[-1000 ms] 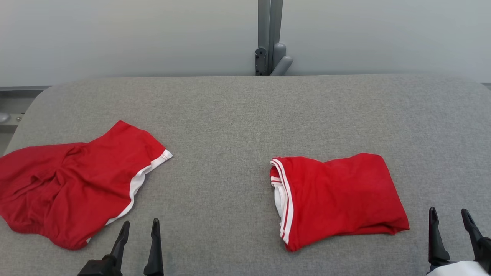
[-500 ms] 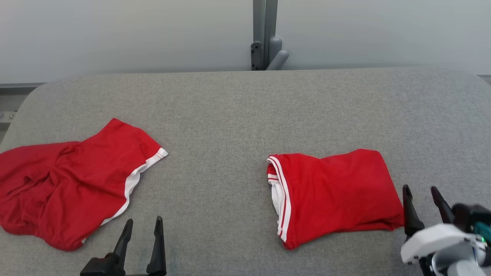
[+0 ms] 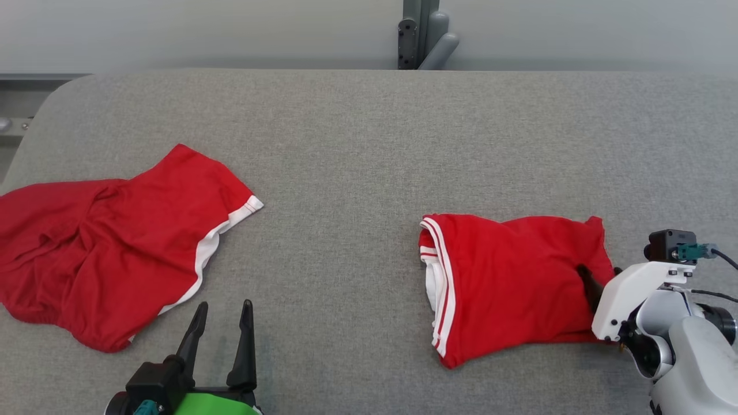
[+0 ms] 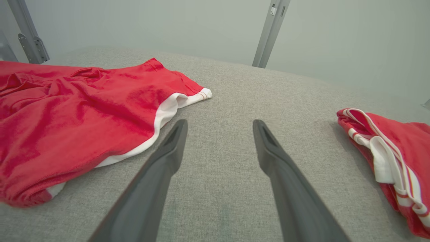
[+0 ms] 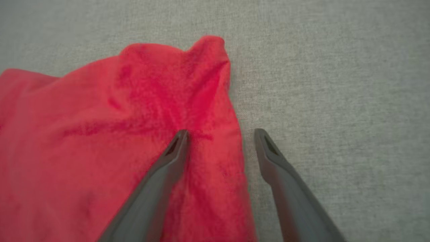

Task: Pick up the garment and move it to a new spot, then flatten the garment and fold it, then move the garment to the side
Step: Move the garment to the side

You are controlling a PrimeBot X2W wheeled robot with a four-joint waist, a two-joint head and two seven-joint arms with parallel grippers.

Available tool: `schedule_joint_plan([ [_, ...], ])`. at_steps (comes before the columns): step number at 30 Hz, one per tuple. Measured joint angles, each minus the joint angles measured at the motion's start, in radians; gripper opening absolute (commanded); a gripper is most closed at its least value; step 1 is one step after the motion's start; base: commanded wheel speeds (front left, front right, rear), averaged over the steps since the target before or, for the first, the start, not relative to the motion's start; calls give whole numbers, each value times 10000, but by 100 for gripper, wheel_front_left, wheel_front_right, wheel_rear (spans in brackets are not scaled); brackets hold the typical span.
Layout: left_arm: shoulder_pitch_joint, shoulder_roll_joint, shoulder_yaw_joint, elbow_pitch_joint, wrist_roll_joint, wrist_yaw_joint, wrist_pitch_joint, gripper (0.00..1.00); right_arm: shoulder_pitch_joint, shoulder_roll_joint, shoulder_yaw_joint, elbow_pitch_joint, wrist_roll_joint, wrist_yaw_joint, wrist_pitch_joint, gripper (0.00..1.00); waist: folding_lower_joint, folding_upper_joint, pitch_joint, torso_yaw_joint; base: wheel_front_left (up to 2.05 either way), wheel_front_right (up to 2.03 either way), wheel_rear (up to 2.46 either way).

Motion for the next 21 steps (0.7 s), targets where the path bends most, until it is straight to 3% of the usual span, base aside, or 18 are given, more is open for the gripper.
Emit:
schedule_joint_plan([
  [2,-11,0,15,-58,-17,2,0,100,-37,35,268,40,430,-4,242,100,0,0,99,63,0,0,0],
  [3,-25,0,19,-92,-31,4,0,100,-74,13,410,0,667,-4,311,67,0,0,154,76,0,0,0],
  [4,-51,0,17,-123,-33,6,0,100,-135,-40,545,-50,859,-6,389,12,0,0,216,80,0,0,0],
  [5,-81,0,19,-157,-33,19,0,100,-180,-113,673,-144,1080,-6,426,0,0,0,283,76,0,0,0],
  [11,-586,0,63,-573,38,-2,0,100,-1045,-1099,815,-656,2013,10,731,0,0,0,887,-64,0,0,0],
  [16,-1401,-2,86,-1133,320,-109,-2,100,-2638,-2706,-351,-780,1666,4,625,0,0,1,1730,-219,0,0,0],
  [21,-1993,-2,109,-1505,495,-192,0,100,-3815,-3601,-1436,-303,1114,4,738,0,0,0,2732,-352,0,0,0],
])
